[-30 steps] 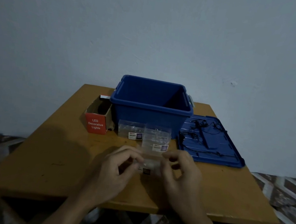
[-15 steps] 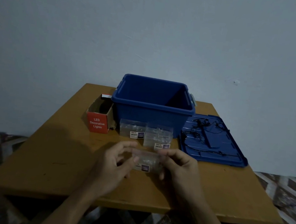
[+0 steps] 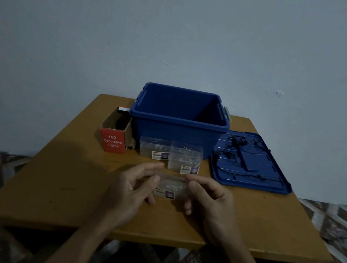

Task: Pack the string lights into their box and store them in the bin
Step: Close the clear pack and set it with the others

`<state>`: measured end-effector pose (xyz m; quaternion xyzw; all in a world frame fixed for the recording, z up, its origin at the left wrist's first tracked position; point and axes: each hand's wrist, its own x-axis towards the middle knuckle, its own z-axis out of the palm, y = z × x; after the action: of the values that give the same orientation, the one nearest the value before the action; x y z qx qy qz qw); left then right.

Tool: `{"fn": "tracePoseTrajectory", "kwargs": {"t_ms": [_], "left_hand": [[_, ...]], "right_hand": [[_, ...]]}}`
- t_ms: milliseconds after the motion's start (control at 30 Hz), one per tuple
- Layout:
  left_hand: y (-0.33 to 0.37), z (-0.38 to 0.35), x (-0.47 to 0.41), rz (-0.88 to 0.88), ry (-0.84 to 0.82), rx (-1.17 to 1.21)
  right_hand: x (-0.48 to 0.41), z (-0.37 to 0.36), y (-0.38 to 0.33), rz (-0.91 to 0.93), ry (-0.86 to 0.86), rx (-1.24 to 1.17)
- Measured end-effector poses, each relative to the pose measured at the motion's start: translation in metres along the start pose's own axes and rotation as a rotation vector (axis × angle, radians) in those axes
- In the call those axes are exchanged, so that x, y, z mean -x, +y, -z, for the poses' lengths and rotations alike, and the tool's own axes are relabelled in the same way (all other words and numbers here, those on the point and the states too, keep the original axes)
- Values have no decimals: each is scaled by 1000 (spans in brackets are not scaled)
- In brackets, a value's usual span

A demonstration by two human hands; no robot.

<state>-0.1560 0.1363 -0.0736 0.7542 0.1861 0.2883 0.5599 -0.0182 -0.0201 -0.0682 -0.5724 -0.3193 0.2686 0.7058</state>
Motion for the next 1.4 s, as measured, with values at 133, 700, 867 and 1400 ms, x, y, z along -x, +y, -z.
{"fn": "tracePoseTrajectory", "kwargs": {"t_ms": [133, 700, 867, 1400], "left_hand": [[-1, 3, 0, 18, -7, 2], [10, -11, -10, 200, 90, 33], [12, -11, -6, 167, 49, 54], [14, -5, -12, 235, 11, 135]], "right_hand": [[1, 0, 1, -6, -6, 48], [-10, -16, 3, -51, 141, 259], [-8, -15, -3, -99, 67, 230], [-9, -10, -2, -128, 70, 111]]}}
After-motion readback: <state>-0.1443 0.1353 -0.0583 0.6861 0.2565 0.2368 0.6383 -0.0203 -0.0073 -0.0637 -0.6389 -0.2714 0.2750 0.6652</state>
